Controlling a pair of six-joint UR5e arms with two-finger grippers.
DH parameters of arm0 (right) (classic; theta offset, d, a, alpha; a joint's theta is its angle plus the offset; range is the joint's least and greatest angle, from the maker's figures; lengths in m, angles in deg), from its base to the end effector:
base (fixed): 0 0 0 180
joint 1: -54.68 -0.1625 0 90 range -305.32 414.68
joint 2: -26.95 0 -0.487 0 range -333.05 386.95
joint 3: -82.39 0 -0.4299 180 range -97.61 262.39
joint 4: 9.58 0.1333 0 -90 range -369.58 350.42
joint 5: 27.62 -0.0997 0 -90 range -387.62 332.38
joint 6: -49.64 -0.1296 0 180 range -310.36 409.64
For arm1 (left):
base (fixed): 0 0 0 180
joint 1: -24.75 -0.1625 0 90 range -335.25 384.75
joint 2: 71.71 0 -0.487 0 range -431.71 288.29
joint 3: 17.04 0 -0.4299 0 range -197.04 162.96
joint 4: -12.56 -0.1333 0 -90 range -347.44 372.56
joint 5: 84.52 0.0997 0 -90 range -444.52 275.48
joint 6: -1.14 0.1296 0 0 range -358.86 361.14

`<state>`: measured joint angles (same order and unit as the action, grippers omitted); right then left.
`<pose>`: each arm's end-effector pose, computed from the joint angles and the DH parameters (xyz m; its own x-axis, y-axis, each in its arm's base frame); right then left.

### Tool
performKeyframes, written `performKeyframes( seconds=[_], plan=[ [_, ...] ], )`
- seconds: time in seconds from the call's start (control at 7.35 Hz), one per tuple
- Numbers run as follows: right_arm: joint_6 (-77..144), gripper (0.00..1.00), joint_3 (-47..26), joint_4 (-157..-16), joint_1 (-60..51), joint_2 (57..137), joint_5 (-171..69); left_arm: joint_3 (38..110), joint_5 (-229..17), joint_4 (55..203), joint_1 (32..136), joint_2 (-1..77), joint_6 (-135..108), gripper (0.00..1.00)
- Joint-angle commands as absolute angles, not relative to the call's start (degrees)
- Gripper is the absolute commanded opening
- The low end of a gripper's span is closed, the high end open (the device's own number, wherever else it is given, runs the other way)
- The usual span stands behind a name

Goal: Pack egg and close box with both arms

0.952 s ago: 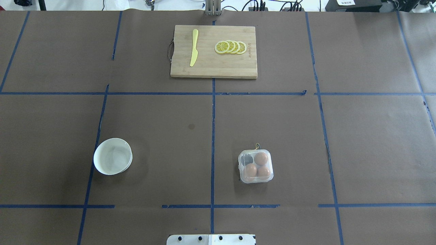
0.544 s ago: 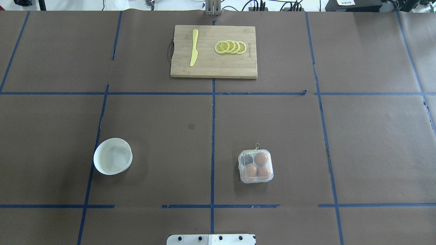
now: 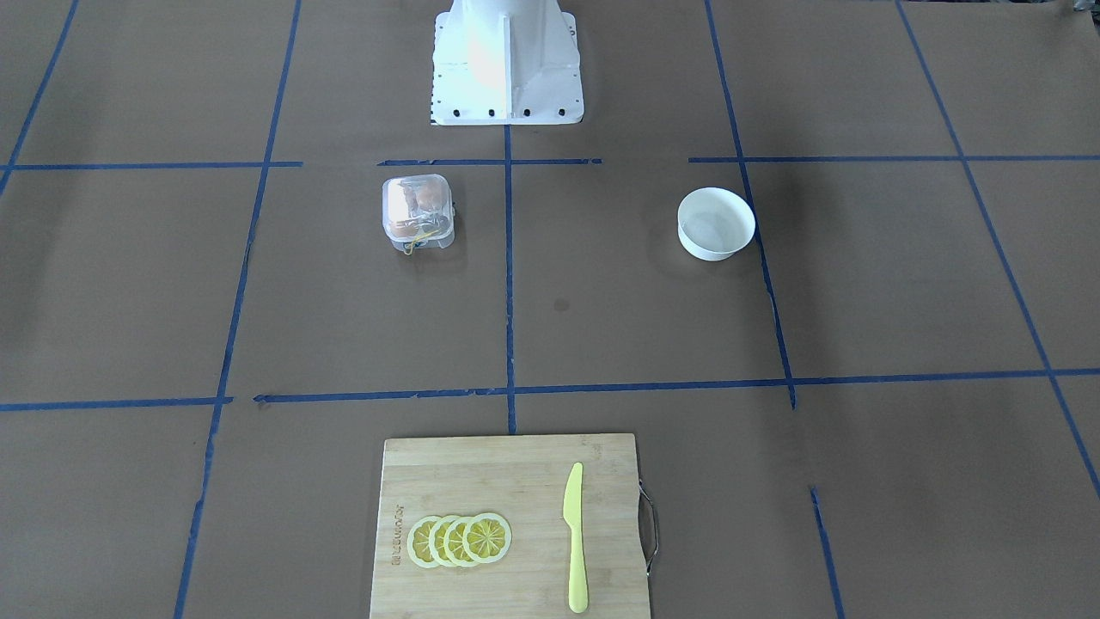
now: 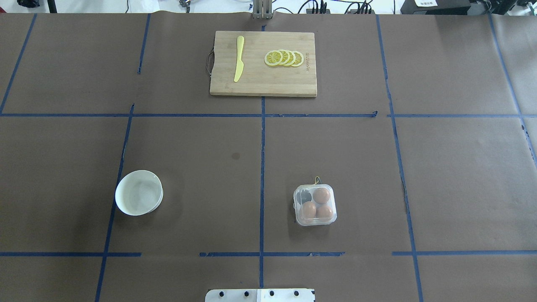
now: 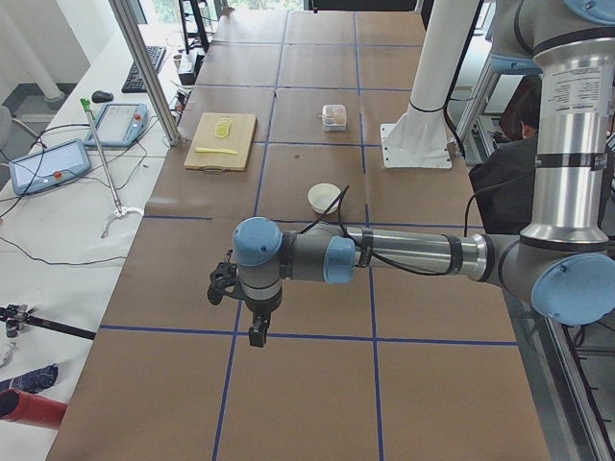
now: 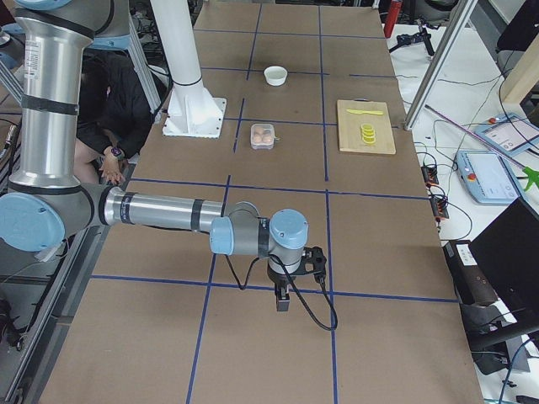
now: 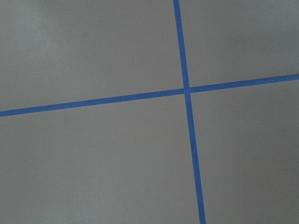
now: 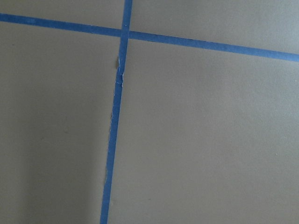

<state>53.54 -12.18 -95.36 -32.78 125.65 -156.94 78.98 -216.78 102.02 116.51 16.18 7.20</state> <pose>0.0310 -0.4568 0.7750 0.7680 -0.1031 0.6321 0.0968 0.9943 0.0447 -0.0620 -0.5145 0.7097 0.7401 0.1220 -0.6614 -0.0477 0.9905 0.1293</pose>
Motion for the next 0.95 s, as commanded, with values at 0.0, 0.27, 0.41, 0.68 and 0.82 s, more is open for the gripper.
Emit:
performKeyframes(
  seconds=[0.0, 0.27, 0.41, 0.68, 0.82],
  plan=[
    [53.51, 1.0, -12.27, -95.36, -32.77, 125.65, -156.91, 79.11, -216.89, 102.12, 116.51, 16.18, 7.2, 1.0],
    [53.51, 1.0, -12.44, -95.36, -32.77, 125.47, -156.91, 79.2, -216.89, 102.12, 116.51, 16.18, 7.2, 1.0],
    [53.42, 1.0, -12.53, -95.36, -32.77, 125.3, -156.91, 79.2, -216.97, 102.12, 116.51, 16.18, 7.2, 1.0],
    [53.33, 1.0, -12.53, -95.36, -32.24, 125.3, -156.91, 79.2, -216.97, 102.12, 116.51, 16.27, 7.2, 1.0],
    [53.33, 1.0, -12.53, -95.36, -31.89, 125.21, -156.91, 79.28, -216.89, 102.21, 116.51, 16.36, 7.2, 1.0]
  ],
)
